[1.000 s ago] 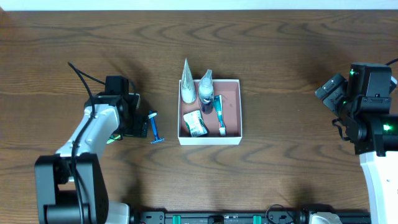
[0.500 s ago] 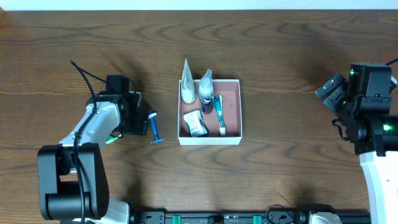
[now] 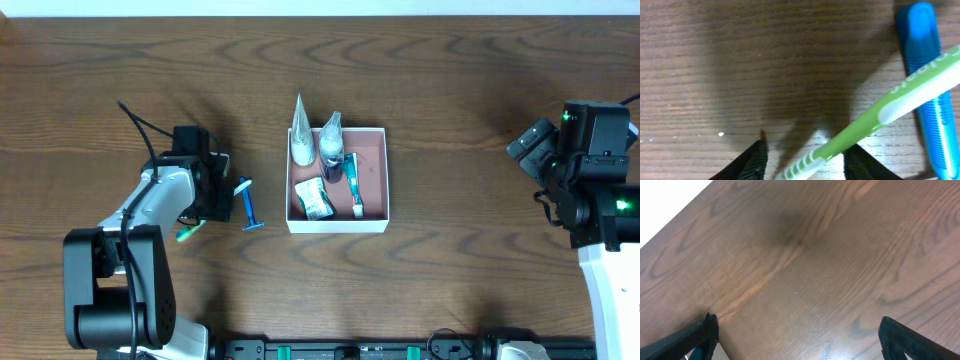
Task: Pack container
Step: 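Move the left gripper to the green toothbrush and grasp its handle, then lift the toothbrush and carry it over the box with the left gripper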
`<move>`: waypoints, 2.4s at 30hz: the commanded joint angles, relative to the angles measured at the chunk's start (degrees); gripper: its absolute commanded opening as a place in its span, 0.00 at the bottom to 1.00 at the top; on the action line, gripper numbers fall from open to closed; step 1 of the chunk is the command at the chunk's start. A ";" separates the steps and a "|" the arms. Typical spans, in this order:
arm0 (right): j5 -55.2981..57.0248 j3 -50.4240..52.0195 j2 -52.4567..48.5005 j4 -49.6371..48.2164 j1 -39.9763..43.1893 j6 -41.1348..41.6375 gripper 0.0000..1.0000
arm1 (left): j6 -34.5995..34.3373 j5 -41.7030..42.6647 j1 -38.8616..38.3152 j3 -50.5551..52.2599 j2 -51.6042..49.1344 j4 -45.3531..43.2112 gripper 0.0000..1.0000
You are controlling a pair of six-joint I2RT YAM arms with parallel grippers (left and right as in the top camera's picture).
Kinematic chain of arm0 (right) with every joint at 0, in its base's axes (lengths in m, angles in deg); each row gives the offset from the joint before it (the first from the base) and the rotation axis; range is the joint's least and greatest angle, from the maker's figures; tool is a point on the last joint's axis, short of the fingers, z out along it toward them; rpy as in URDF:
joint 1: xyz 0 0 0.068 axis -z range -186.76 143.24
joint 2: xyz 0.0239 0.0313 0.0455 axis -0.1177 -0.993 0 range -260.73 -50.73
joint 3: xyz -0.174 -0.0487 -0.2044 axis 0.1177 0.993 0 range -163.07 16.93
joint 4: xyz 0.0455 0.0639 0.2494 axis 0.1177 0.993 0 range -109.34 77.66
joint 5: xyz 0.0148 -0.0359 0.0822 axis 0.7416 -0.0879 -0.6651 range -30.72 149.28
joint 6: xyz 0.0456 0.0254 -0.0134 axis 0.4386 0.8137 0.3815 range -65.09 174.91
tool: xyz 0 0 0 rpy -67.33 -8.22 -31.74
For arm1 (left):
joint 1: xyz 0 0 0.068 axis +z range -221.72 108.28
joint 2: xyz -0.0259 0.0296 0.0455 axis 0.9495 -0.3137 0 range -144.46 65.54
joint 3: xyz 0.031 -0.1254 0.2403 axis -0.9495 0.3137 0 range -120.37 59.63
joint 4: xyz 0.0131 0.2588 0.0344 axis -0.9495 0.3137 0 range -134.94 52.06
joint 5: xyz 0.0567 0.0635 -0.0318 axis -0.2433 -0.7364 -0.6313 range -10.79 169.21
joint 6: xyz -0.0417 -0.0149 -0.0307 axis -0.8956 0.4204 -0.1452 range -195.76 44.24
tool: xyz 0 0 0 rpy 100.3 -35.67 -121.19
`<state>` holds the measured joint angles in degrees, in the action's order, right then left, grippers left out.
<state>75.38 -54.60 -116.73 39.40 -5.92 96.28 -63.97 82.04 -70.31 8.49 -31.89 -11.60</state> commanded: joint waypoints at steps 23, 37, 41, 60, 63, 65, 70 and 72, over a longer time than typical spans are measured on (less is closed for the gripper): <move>0.37 -0.46 0.00 0.02 0.26 -0.74 0.99 | -12.50 16.17 -0.15 -12.76 3.37 10.45 0.06; 0.37 -0.46 0.00 0.02 0.26 -0.74 0.99 | -25.94 28.37 -14.91 -24.94 26.49 6.34 0.06; 0.37 -0.46 0.00 0.02 0.26 -0.74 0.99 | -32.50 13.64 -26.60 -24.94 27.04 3.26 0.06; 0.37 -0.46 0.00 0.02 0.26 -0.74 0.99 | -44.06 -8.20 -44.85 -24.92 1.42 -5.86 0.06; 0.37 -0.46 0.00 0.00 0.28 -0.74 0.99 | -44.09 -7.72 -44.85 -24.92 -0.94 -5.81 0.06; 0.35 -0.46 0.00 0.02 0.26 -0.74 0.99 | -44.09 -7.52 -44.85 -24.92 -2.03 -5.81 0.06; 0.37 -0.46 0.00 0.02 0.28 -0.74 0.99 | -44.06 -7.32 -44.85 -24.90 -3.69 -5.60 0.06; 0.35 -0.46 0.00 0.02 0.26 -0.74 0.99 | -44.06 -6.97 -44.89 -24.90 -4.09 -5.16 0.06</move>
<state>75.36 -54.60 -116.73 39.38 -5.92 96.28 -107.35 75.37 -115.22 -16.16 -35.38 -17.04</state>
